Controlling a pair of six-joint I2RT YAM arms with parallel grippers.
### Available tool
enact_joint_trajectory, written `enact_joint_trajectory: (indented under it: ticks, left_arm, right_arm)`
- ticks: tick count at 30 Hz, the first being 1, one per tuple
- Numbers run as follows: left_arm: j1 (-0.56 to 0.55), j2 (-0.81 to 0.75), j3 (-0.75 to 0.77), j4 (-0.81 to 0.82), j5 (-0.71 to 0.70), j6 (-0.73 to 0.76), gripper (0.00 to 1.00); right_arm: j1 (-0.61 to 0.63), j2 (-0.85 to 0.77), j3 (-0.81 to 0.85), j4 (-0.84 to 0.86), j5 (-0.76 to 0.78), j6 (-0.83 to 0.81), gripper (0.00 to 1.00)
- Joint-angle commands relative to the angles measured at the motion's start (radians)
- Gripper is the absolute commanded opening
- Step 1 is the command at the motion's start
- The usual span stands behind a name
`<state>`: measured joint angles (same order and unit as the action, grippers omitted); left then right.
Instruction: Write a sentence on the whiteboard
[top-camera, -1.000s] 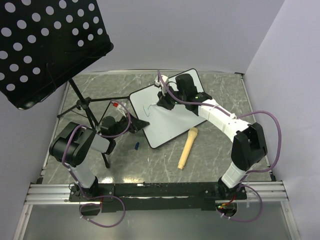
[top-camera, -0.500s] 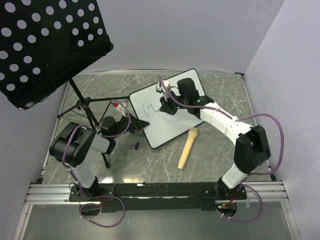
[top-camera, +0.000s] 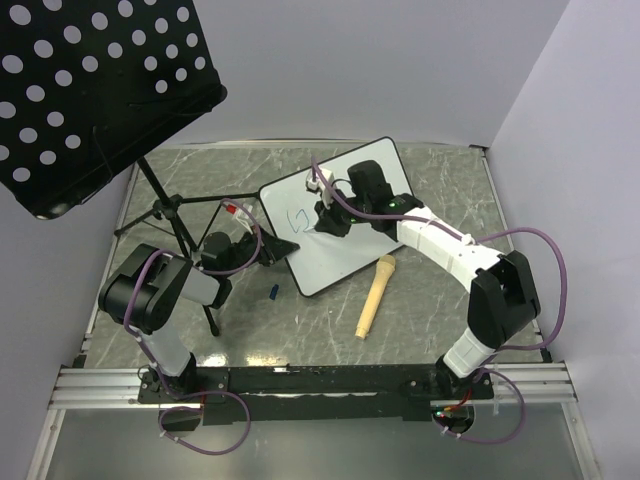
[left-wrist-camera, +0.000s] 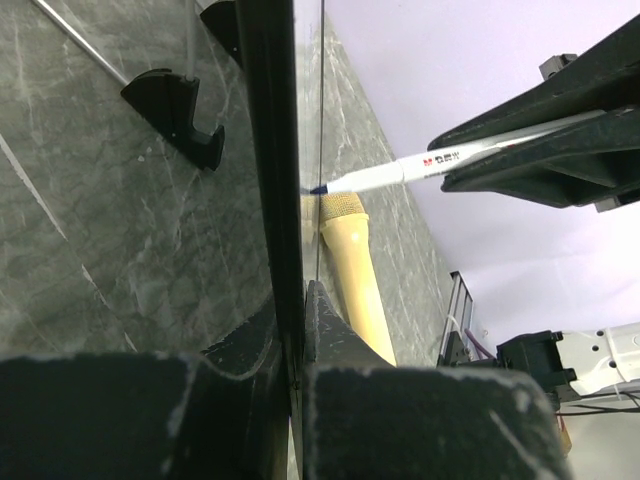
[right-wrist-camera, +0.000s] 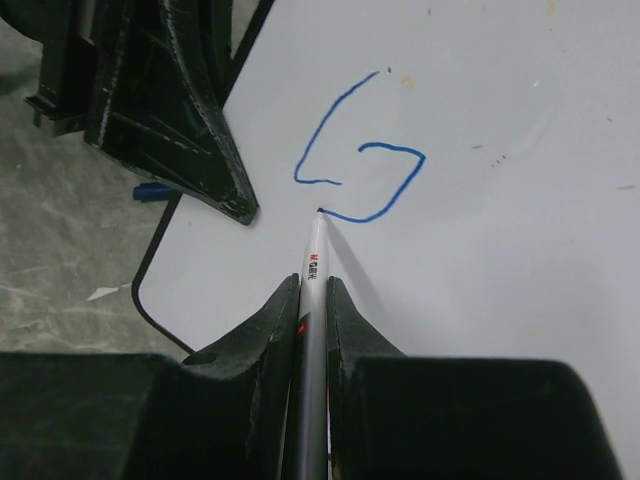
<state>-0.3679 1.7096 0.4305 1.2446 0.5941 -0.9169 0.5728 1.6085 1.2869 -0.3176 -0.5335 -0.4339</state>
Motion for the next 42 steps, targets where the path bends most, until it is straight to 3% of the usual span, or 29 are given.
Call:
enact_joint_trajectory:
  ticks: [1,19,29,42]
  left_arm:
    - [-0.012,-0.038,0.039,0.113,0.042,0.075,0.01]
    - [-0.012,-0.021,0.027,0.145,0.049,0.064,0.01]
    - [-0.005,-0.019,0.022,0.151,0.044,0.061,0.01]
    - [-0.005,-0.025,0.025,0.144,0.052,0.058,0.01]
  right_arm:
    - [0.015,0.019,0.064,0.005,-0.005,0.017,0.00]
    - [0.001,0.082,0.195,0.008,0.023,0.044,0.00]
    - [-0.057,-0.061,0.115,0.018,-0.010,0.037,0.00]
    - [-0.100,0.022,0.107,0.023,-0.026,0.037,0.00]
